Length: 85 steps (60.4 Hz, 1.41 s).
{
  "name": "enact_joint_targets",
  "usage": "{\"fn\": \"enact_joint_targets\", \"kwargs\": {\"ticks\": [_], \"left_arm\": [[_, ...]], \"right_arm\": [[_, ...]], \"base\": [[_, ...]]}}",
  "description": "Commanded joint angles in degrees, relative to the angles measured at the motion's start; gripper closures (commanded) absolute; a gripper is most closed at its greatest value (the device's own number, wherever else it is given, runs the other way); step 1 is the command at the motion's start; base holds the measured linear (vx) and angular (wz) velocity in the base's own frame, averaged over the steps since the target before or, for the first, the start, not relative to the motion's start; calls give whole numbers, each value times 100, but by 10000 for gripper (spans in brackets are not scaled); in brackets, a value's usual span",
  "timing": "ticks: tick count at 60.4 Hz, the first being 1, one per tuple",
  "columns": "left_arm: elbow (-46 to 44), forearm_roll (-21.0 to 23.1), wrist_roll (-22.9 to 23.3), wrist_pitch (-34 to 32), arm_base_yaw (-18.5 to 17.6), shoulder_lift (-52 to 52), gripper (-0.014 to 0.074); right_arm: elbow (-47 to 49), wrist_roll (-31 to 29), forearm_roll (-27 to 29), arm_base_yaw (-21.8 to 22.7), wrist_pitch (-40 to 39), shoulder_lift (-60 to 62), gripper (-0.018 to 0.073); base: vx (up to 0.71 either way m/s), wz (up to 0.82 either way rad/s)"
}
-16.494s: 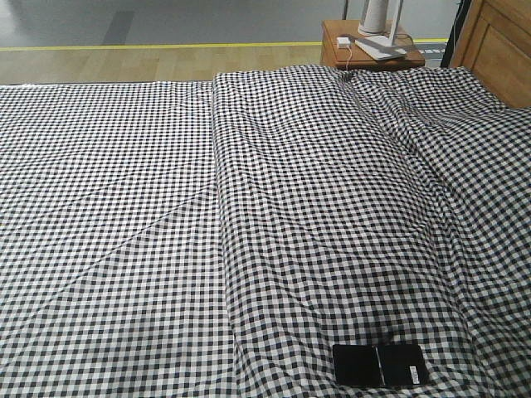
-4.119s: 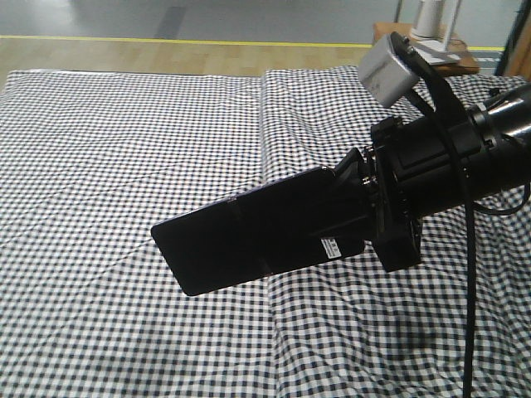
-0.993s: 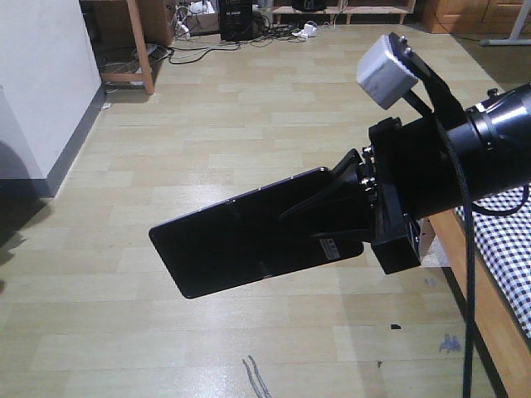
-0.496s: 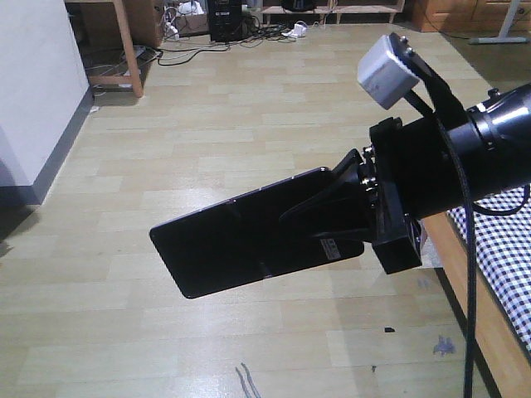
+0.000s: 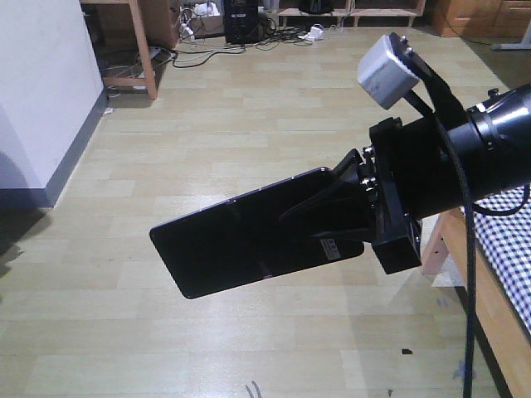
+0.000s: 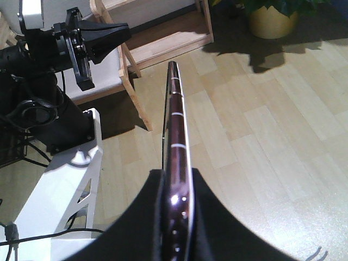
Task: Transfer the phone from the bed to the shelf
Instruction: 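Drive away from the bed holding the phone in the right gripper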
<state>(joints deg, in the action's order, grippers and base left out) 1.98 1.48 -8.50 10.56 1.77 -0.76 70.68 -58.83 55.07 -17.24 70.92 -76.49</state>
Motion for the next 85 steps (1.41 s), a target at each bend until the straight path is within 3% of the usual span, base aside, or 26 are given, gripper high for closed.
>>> {"fn": "enact_joint_targets", "kwargs": {"ticks": [1, 42, 85], "left_arm": [[-127, 52, 33, -415, -37, -66, 595], [-127, 52, 33, -415, -37, -66, 595], [-127, 52, 33, -415, -37, -66, 595]], "right_arm": [[142, -8, 447, 1, 270, 195, 561], [142, -8, 447, 1, 270, 195, 561], [142, -8, 447, 1, 270, 195, 561]], "base": [[14, 14], [17, 2], [26, -20]]}}
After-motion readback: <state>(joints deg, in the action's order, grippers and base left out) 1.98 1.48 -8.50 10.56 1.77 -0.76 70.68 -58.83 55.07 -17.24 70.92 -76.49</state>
